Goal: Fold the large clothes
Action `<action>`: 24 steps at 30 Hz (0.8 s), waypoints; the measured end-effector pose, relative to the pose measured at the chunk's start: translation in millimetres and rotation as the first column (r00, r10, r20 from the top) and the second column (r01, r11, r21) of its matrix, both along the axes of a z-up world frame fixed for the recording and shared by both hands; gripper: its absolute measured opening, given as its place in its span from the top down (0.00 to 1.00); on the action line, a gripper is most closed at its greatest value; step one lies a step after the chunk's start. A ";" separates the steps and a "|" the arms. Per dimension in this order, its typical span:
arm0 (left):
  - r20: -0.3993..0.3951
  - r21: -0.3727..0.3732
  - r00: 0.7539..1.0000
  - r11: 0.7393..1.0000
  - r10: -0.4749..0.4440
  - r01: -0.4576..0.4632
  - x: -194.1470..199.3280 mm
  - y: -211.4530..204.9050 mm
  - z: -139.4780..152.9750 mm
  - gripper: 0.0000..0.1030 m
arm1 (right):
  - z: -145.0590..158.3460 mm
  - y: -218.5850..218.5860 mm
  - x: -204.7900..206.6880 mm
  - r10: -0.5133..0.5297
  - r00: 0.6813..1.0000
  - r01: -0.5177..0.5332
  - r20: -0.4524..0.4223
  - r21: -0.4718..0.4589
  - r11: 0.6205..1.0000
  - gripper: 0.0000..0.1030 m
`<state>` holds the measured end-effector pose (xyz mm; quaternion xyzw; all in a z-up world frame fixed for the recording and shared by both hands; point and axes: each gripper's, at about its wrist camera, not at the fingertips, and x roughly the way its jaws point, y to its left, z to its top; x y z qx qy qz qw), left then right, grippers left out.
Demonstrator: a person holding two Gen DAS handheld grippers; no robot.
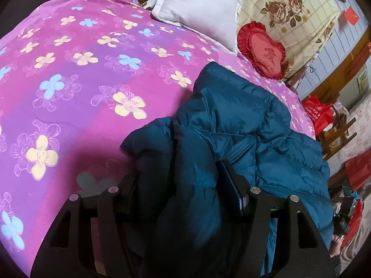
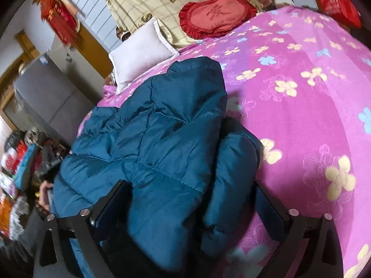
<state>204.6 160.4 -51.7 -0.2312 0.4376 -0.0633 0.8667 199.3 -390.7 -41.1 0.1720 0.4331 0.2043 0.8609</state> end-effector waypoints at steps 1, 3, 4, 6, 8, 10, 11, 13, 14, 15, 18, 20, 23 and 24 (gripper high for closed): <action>0.001 0.011 1.000 1.000 0.005 -0.005 -0.2 -1.3 0.4 0.41 | 3.4 3.0 0.3 0.006 1.000 -0.006 0.020 -0.004 1.000 0.29; 0.013 0.038 1.000 0.999 0.019 -0.020 -2.7 -3.8 3.5 0.56 | 9.9 6.4 -0.9 0.021 0.999 -0.021 0.050 -0.010 1.000 0.56; 0.020 0.049 0.999 0.998 0.027 -0.028 -4.6 -5.0 5.5 0.65 | 15.4 10.2 -2.6 0.036 0.997 -0.035 0.069 -0.021 0.999 0.59; 0.040 0.084 0.999 0.996 0.033 -0.036 -9.3 -9.9 13.9 0.76 | 24.8 17.8 -7.6 0.059 0.993 -0.052 0.105 -0.067 0.996 0.69; 0.074 0.113 0.996 0.992 0.041 -0.049 -16.9 -14.2 29.0 0.83 | 36.8 18.7 -16.1 0.064 0.984 -0.052 0.164 -0.076 0.996 0.72; 0.114 0.110 0.992 0.992 0.049 -0.061 -24.8 -13.8 42.8 0.84 | 52.8 17.7 -24.1 0.049 0.975 -0.034 0.215 -0.070 0.997 0.73; 0.132 0.096 0.990 0.993 0.053 -0.066 -30.5 -12.6 50.6 0.85 | 60.9 18.9 -28.6 0.043 0.971 -0.027 0.234 -0.074 0.997 0.73; 0.159 0.077 0.986 0.994 0.059 -0.071 -41.5 -9.2 61.4 0.85 | 77.2 24.9 -39.7 0.031 0.962 -0.005 0.271 -0.093 0.996 0.73; 0.170 0.066 0.983 0.995 0.062 -0.074 -50.3 -7.7 69.1 0.86 | 86.1 30.5 -46.1 0.019 0.957 0.012 0.288 -0.107 0.994 0.74; 0.178 0.057 0.982 0.996 0.062 -0.073 -55.6 -7.0 75.1 0.86 | 97.2 36.1 -56.3 0.012 0.950 0.030 0.312 -0.128 0.991 0.74; 0.228 0.048 0.972 0.996 0.057 -0.069 -82.4 -8.4 101.3 0.86 | 128.1 47.6 -87.1 0.001 0.925 0.055 0.380 -0.137 0.989 0.75; 0.269 0.051 0.962 0.996 0.056 -0.072 -105.0 -9.7 118.9 0.86 | 146.4 54.9 -106.7 -0.003 0.910 0.068 0.416 -0.142 0.988 0.75; 0.295 0.040 0.953 0.996 0.062 -0.077 -137.4 -7.3 136.3 0.86 | 169.8 64.8 -140.8 0.008 0.881 0.074 0.473 -0.154 0.985 0.75; 0.296 0.030 0.953 0.997 0.062 -0.074 -145.1 -5.4 138.3 0.86 | 175.4 66.0 -152.6 0.011 0.871 0.072 0.490 -0.152 0.986 0.75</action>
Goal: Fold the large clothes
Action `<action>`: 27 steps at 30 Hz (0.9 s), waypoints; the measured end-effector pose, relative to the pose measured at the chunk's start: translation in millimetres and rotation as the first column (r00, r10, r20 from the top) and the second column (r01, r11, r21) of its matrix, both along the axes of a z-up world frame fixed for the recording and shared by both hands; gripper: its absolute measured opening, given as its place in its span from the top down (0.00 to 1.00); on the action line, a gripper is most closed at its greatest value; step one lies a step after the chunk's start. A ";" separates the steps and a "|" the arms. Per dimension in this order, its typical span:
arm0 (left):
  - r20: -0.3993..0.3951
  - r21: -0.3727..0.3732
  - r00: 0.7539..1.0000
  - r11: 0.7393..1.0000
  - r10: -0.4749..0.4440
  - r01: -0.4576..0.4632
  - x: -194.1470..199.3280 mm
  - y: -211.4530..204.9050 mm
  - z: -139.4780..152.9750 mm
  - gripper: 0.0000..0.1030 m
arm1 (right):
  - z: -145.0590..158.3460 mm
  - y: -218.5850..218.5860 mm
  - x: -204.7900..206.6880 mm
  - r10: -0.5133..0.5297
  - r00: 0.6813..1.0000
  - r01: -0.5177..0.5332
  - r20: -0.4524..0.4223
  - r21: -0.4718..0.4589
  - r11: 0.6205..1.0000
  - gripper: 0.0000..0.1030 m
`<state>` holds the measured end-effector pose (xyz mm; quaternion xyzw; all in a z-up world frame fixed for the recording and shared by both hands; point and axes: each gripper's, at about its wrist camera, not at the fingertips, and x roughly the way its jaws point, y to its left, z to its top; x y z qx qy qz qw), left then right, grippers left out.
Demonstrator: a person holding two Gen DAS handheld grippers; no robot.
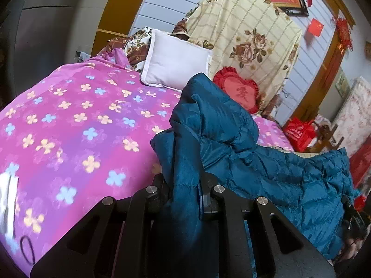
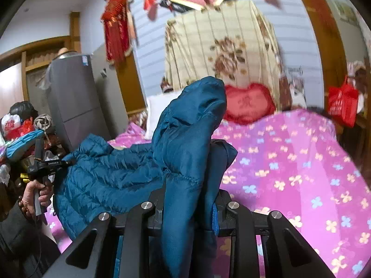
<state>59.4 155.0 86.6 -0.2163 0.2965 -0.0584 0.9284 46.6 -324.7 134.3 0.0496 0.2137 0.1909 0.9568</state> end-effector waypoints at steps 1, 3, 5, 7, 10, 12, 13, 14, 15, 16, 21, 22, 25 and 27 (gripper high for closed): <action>0.000 -0.010 1.000 1.000 -0.002 0.002 -8.8 2.5 0.9 0.86 | 2.2 -0.4 -6.9 0.010 1.000 -0.010 0.008 0.003 1.000 0.75; -0.008 -0.020 1.000 1.000 -0.012 0.012 -24.5 6.1 -0.9 0.86 | 3.1 -3.4 -20.3 0.020 1.000 -0.020 0.016 0.001 1.000 0.75; -0.024 -0.013 0.999 0.999 -0.032 0.032 -33.3 4.8 -8.5 0.86 | -1.2 -7.5 -24.5 0.027 1.000 -0.027 0.003 -0.005 1.000 0.75; -0.048 -0.002 0.998 0.999 -0.050 0.050 -34.1 -0.3 -18.9 0.86 | -10.0 -13.3 -24.6 0.019 0.999 -0.020 -0.026 -0.015 1.000 0.75; -0.098 0.018 0.992 0.996 -0.082 0.084 -22.1 -9.2 -42.6 0.86 | -33.3 -25.7 -13.6 0.000 0.995 -0.001 -0.101 -0.004 1.000 0.75; -0.140 0.075 0.988 0.994 -0.065 0.076 -12.2 -15.1 -59.9 0.82 | -56.7 -36.2 1.0 -0.013 0.983 0.018 -0.181 0.024 1.000 0.72; -0.179 0.089 0.983 0.994 -0.043 0.059 -6.5 -15.0 -67.6 0.79 | -73.2 -44.4 13.5 -0.026 0.965 0.041 -0.260 0.052 0.998 0.70; -0.219 0.081 0.976 0.996 -0.021 0.040 -0.8 -13.7 -73.8 0.73 | -83.8 -50.5 22.0 -0.030 0.946 0.058 -0.322 0.080 0.995 0.65; -0.234 0.076 0.972 0.997 -0.012 0.030 1.5 -11.2 -76.6 0.71 | -94.9 -59.9 30.6 -0.037 0.918 0.090 -0.394 0.117 0.989 0.62; -0.240 0.067 0.971 0.997 -0.006 0.022 1.6 -8.7 -77.4 0.68 | -99.5 -66.2 32.7 -0.043 0.904 0.114 -0.424 0.143 0.983 0.59; -0.175 0.075 0.983 0.996 0.050 -0.037 -17.1 11.8 -60.7 0.36 | -80.6 -104.0 4.3 -0.157 0.899 0.293 -0.409 0.297 0.909 0.34; -0.161 0.084 0.984 0.995 0.076 -0.063 -25.2 16.7 -53.9 0.35 | -72.1 -102.6 -4.9 -0.187 0.899 0.315 -0.395 0.289 0.904 0.33; -0.140 0.145 0.987 0.988 0.074 -0.054 -52.6 12.8 -31.4 0.34 | -38.4 -74.1 -43.9 -0.228 0.916 0.312 -0.329 0.232 0.921 0.32; -0.109 0.192 0.994 0.981 0.017 0.005 -77.1 0.3 -15.1 0.29 | -20.5 -39.0 -77.5 -0.245 0.927 0.296 -0.285 0.152 0.943 0.14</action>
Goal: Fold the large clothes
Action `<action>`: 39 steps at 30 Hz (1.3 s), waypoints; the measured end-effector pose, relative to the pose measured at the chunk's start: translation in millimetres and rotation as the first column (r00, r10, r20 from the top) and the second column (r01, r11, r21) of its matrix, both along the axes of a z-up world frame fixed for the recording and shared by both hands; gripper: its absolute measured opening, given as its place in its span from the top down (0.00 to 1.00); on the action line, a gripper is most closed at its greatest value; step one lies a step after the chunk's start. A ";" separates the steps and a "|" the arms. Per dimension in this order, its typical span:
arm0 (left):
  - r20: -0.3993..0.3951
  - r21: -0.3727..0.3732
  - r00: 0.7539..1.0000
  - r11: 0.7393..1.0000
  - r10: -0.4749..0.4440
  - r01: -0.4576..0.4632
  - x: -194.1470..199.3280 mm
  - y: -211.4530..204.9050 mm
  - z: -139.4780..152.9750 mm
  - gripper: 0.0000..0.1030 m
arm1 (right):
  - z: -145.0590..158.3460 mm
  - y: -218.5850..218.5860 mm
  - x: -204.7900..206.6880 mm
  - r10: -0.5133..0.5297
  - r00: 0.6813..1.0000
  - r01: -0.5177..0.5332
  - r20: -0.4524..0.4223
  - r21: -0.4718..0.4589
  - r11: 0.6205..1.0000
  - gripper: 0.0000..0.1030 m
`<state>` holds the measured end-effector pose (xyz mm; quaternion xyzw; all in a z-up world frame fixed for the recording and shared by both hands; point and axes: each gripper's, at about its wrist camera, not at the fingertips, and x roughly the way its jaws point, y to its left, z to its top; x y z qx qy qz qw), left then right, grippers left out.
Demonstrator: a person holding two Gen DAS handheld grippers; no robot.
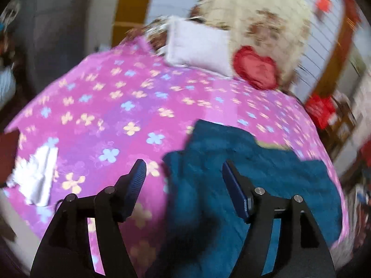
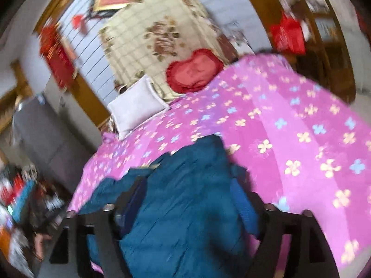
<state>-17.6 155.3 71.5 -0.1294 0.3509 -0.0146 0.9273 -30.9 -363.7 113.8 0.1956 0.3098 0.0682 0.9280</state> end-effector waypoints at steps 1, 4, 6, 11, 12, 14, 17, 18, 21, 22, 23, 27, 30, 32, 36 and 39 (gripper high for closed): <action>0.018 0.030 0.999 0.999 -0.036 0.036 -16.5 -9.6 7.6 0.22 | 4.4 11.5 -12.0 -0.001 1.000 0.002 0.011 -0.033 0.999 0.10; 0.092 0.123 0.983 0.981 -0.159 0.147 -71.2 -44.0 24.8 0.11 | 9.7 55.3 -66.1 0.022 0.998 -0.013 0.053 -0.164 0.986 0.03; 0.090 0.181 0.969 0.961 -0.230 0.211 -101.9 -67.8 27.1 0.07 | 8.2 80.6 -93.2 0.031 1.000 -0.029 0.002 -0.235 0.971 0.03; -0.037 0.184 0.940 0.923 -0.338 0.339 -167.4 -113.7 -0.7 0.02 | -8.0 127.1 -157.1 0.038 0.999 -0.049 -0.035 -0.396 0.917 0.03; -0.049 0.196 0.937 0.916 -0.347 0.350 -175.5 -119.6 -4.9 0.02 | -12.1 137.3 -171.0 0.042 0.998 -0.056 -0.042 -0.428 0.902 0.03; -0.044 0.235 0.929 0.900 -0.366 0.366 -196.7 -131.0 -13.2 0.02 | -19.8 147.2 -188.5 0.060 0.997 -0.078 -0.055 -0.453 0.888 0.03; -0.012 0.232 0.926 0.900 -0.377 0.369 -213.0 -137.0 -13.5 0.02 | -26.5 153.0 -208.7 0.080 0.995 -0.098 -0.059 -0.453 0.886 0.03; -0.002 0.219 0.922 0.900 -0.386 0.377 -217.1 -138.9 -12.5 0.02 | -27.4 153.0 -213.4 0.080 0.995 -0.099 -0.060 -0.449 0.888 0.03; 0.001 0.188 0.919 0.903 -0.393 0.386 -222.3 -143.4 -7.3 0.02 | -25.9 150.5 -219.2 0.076 0.996 -0.092 -0.055 -0.429 0.899 0.03; -0.002 0.181 0.919 0.903 -0.395 0.389 -225.1 -147.0 -4.4 0.02 | -25.4 151.0 -219.2 0.074 0.996 -0.091 -0.056 -0.428 0.899 0.03; -0.007 0.172 0.918 0.904 -0.397 0.392 -224.2 -148.6 -2.5 0.02 | -24.9 151.2 -220.1 0.069 0.996 -0.086 -0.056 -0.428 0.900 0.03; -0.006 0.210 0.943 0.921 -0.333 0.327 -219.5 -155.2 7.0 0.02 | -21.0 152.8 -223.5 0.075 0.996 -0.090 -0.053 -0.420 0.903 0.03; -0.023 0.228 0.951 0.924 -0.309 0.306 -214.7 -158.0 7.5 0.02 | -18.3 150.9 -223.7 0.074 0.996 -0.087 -0.047 -0.417 0.905 0.03; -0.033 0.226 0.947 0.921 -0.319 0.318 -214.8 -161.6 6.1 0.02 | -17.3 150.8 -223.8 0.073 0.996 -0.085 -0.045 -0.416 0.905 0.03; -0.037 0.247 0.943 0.911 -0.332 0.330 -218.3 -164.4 1.0 0.02 | -18.8 151.8 -223.3 0.075 0.996 -0.089 -0.049 -0.419 0.903 0.03; -0.047 0.239 0.946 0.916 -0.322 0.323 -216.3 -162.3 -0.9 0.02 | -20.4 153.5 -220.8 0.083 0.995 -0.100 -0.058 -0.421 0.901 0.03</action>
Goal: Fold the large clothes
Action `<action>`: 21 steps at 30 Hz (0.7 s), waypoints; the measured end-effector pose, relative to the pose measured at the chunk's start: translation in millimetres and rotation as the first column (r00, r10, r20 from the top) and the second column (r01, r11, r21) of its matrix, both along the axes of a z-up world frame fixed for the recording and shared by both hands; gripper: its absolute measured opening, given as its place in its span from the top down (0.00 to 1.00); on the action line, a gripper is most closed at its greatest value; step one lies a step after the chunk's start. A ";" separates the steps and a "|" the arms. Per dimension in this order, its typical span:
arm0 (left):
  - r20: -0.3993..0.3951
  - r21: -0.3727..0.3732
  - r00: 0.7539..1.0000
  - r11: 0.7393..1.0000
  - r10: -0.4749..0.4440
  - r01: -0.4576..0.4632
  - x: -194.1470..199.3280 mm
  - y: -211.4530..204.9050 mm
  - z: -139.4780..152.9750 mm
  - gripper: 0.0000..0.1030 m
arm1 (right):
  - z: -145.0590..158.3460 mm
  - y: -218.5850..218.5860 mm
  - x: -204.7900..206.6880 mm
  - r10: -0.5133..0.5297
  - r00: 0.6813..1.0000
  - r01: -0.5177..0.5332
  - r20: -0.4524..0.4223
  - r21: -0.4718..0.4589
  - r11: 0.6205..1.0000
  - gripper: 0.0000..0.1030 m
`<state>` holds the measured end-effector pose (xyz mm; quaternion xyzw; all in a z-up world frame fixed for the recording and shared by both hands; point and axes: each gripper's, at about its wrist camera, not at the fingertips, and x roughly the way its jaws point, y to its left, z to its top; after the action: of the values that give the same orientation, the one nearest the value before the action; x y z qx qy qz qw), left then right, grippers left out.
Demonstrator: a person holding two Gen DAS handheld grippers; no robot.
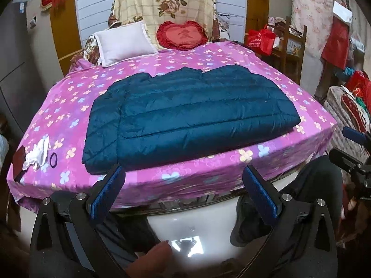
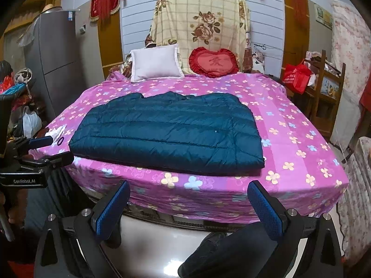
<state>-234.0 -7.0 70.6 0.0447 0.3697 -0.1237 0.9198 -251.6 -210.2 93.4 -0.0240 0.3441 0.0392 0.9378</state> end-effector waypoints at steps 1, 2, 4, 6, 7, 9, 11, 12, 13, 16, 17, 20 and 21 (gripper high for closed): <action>0.001 0.003 1.000 1.000 0.010 -0.010 1.0 1.2 -0.2 0.02 | 0.4 1.0 0.6 0.000 1.000 0.000 -0.001 -0.001 1.000 0.03; 0.000 0.007 1.000 1.000 0.019 -0.019 1.9 2.1 -0.5 0.02 | 0.1 1.8 1.1 0.003 1.000 -0.003 -0.003 -0.002 1.000 0.03; -0.003 0.019 0.999 0.999 0.042 -0.042 4.4 3.7 -1.3 0.02 | 0.0 4.0 1.9 0.007 1.000 -0.007 -0.005 -0.005 1.000 0.03; 0.000 0.029 0.998 0.998 0.061 -0.061 5.8 5.5 -1.8 0.02 | 1.0 5.9 1.8 0.013 1.000 -0.013 -0.003 -0.007 1.000 0.03; 0.002 0.030 0.998 0.997 0.065 -0.065 5.9 6.5 -1.7 0.02 | 1.3 7.2 1.8 0.013 1.000 -0.013 -0.003 -0.008 1.000 0.03; 0.007 0.032 0.998 0.997 0.069 -0.069 5.4 8.1 -1.3 0.02 | 2.8 10.0 2.3 0.018 1.000 -0.018 0.000 -0.011 1.000 0.03; 0.009 0.029 0.998 0.997 0.068 -0.068 5.1 9.0 -1.1 0.02 | 3.2 11.1 2.2 0.022 1.000 -0.022 0.001 -0.016 1.000 0.03; 0.008 0.029 0.998 0.997 0.067 -0.067 4.8 9.0 -1.4 0.02 | 3.3 11.9 2.4 0.022 1.000 -0.022 0.000 -0.019 1.000 0.03; 0.007 0.029 0.998 0.997 0.067 -0.067 5.0 9.2 -1.8 0.02 | 3.3 12.5 2.6 0.023 1.000 -0.023 -0.001 -0.019 1.000 0.03; 0.000 0.022 0.998 0.998 0.067 -0.067 6.1 10.5 -3.0 0.02 | 3.7 13.5 3.0 0.025 1.000 -0.025 -0.001 -0.017 1.000 0.03; -0.004 0.021 0.998 0.997 0.068 -0.068 6.7 10.8 -3.4 0.02 | 3.6 13.4 3.1 0.024 1.000 -0.024 -0.002 -0.016 1.000 0.03; -0.008 0.019 0.997 0.997 0.073 -0.073 7.9 11.2 -4.1 0.02 | 3.7 14.4 2.9 0.025 1.000 -0.025 -0.005 -0.016 1.000 0.03; -0.009 0.017 0.997 0.997 0.074 -0.074 7.8 10.9 -4.3 0.02 | 3.6 15.0 3.1 0.025 1.000 -0.025 -0.006 -0.017 1.000 0.03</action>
<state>-226.2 3.9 66.3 0.0382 0.3764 -0.0867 0.9216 -248.6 -195.2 97.0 -0.0361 0.3467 0.0481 0.9360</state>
